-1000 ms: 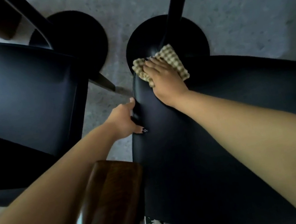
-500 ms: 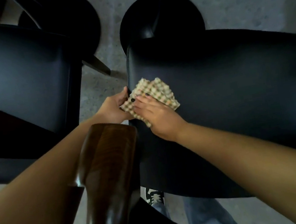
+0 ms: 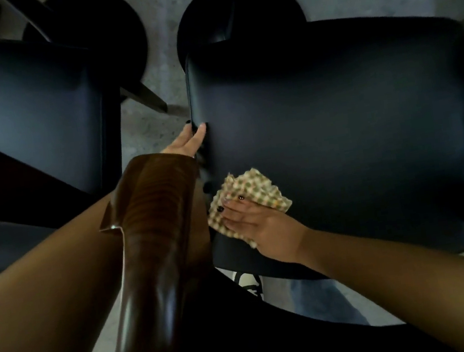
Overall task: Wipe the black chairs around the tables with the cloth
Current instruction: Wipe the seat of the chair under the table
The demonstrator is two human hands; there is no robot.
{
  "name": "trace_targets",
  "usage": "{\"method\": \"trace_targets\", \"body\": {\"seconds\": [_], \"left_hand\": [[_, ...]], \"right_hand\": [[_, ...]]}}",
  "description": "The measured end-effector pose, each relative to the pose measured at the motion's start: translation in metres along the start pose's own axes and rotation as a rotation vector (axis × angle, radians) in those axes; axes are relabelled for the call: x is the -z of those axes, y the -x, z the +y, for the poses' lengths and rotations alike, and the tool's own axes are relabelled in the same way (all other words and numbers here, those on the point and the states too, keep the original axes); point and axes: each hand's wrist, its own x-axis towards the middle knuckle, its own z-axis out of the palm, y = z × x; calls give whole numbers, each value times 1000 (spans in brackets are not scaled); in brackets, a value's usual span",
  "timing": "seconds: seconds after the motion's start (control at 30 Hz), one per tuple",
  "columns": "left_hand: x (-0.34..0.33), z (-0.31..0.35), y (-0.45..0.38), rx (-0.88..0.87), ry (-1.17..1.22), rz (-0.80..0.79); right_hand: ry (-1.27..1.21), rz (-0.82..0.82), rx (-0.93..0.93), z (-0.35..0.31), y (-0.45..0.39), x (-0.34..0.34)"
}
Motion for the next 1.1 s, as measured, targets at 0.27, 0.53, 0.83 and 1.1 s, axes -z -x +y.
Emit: {"method": "trace_targets", "body": {"seconds": [0.27, 0.53, 0.83, 1.1], "left_hand": [[29, -7, -23, -238, -374, 41], [75, 3, -65, -210, -391, 86], [64, 25, -77, -83, -389, 3], [64, 38, -73, -37, -462, -37]], "right_hand": [[-500, 29, -317, -16, 23, 2], [-510, 867, -700, 99, -84, 171], [178, 145, -735, 178, -149, 159], [47, 136, -363, 113, -114, 108]]}}
